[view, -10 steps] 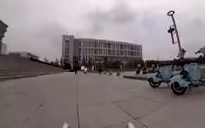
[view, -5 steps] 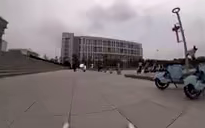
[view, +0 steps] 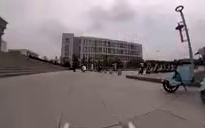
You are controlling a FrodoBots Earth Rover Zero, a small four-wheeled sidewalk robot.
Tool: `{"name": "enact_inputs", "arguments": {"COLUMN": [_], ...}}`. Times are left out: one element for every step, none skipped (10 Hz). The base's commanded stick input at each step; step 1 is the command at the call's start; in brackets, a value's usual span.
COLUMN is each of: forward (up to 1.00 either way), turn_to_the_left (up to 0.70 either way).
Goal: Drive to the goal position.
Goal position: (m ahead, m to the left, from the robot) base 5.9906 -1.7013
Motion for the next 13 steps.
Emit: {"name": "enact_inputs", "arguments": {"forward": [0.85, 0.85, 0.85, 0.85, 0.85, 0.85, 0.85, 0.85, 0.85, 0.85, 0.85, 0.85, 0.85], "turn_to_the_left": [0.00, 0.00, 0.00, 0.00, 0.00, 0.00, 0.00, 0.00, 0.00, 0.00, 0.00, 0.00, 0.00]}}
